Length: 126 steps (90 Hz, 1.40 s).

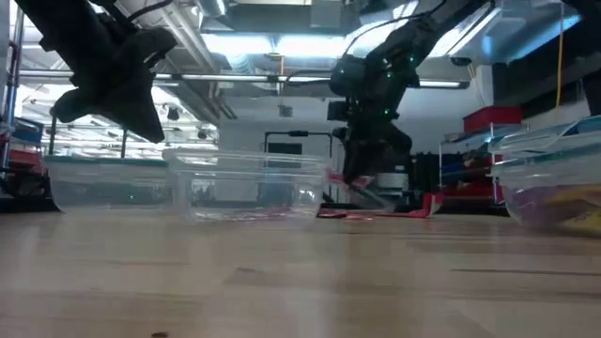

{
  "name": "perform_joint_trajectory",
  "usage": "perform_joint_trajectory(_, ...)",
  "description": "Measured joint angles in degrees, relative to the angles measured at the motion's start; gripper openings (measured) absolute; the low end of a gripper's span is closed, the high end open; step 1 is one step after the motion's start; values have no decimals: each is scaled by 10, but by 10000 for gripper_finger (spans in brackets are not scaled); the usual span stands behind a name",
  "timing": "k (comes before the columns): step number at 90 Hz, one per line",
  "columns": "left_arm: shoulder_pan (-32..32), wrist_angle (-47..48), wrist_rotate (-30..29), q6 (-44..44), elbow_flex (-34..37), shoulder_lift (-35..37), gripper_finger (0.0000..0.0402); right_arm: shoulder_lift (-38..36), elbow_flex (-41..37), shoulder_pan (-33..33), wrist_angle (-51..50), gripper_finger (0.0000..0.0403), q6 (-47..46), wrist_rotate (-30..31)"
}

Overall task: Sort candy
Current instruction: Put the red candy stick into the square transparent bin

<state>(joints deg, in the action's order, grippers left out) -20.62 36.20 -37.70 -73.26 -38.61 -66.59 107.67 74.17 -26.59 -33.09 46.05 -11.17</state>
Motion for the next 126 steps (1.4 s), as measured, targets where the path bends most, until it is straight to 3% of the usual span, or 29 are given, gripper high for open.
perform_joint_trajectory(25,0,-13,0,11,0,0,0,54,0,0,3,58,-41,-25)
perform_joint_trajectory(44,0,-14,0,13,0,0,0,61,0,8,3,8,-29,-20)
perform_joint_trajectory(77,0,-13,0,12,0,0,0,-40,0,75,17,3,-21,32)
perform_joint_trajectory(85,1,-13,0,12,0,0,0,-67,0,95,42,3,-19,-18)
perform_joint_trajectory(96,1,-13,-5,12,0,0,0,-73,0,124,88,4,19,-175)
perform_joint_trajectory(102,1,-13,-9,12,0,0,0,-62,0,146,129,7,40,-217)
perform_joint_trajectory(111,0,-13,-11,11,0,0,0,-33,0,183,200,15,39,-178)
perform_joint_trajectory(126,1,-15,-12,11,0,0,0,14,0,226,295,39,40,-32)
